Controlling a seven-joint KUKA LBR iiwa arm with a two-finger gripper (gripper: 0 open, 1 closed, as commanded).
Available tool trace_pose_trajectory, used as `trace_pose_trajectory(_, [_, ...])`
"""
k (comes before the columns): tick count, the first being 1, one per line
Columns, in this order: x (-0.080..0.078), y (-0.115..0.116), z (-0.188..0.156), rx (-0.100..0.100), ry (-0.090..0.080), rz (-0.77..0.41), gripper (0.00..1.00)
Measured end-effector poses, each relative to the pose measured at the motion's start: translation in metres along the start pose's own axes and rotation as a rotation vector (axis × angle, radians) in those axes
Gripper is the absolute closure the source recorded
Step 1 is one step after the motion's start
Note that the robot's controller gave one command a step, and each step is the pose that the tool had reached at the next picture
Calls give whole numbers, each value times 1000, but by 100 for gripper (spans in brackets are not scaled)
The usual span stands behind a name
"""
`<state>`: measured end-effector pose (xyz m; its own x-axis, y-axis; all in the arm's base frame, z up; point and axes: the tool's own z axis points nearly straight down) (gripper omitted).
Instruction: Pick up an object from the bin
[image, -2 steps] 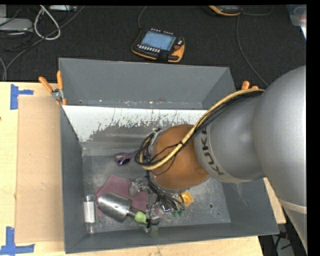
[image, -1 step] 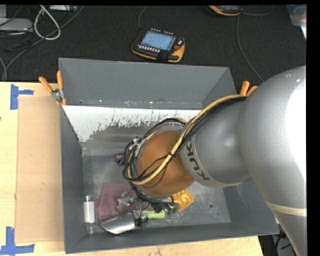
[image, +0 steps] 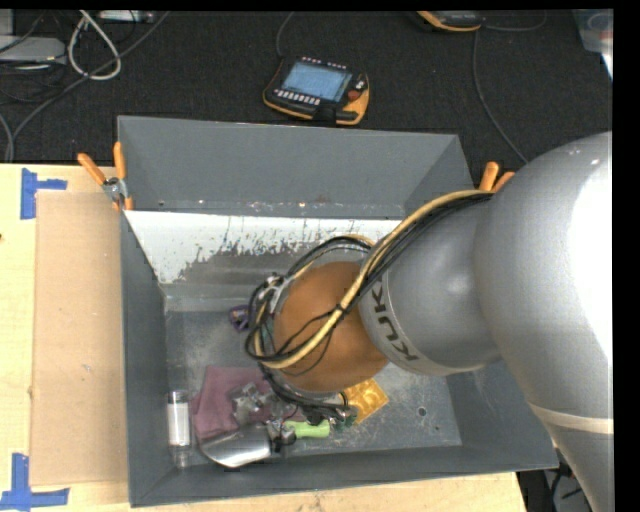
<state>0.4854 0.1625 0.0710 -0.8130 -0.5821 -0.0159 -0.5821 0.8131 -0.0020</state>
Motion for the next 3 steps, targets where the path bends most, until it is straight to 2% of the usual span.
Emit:
trace_pose_trajectory(1, [0, 0, 0, 0, 0, 0, 100])
trace_pose_trajectory(2, [-40, -39, -40, -3, 0, -464, 100])
trace_pose_trajectory(3, [-40, -39, -40, -3, 0, -463, 100])
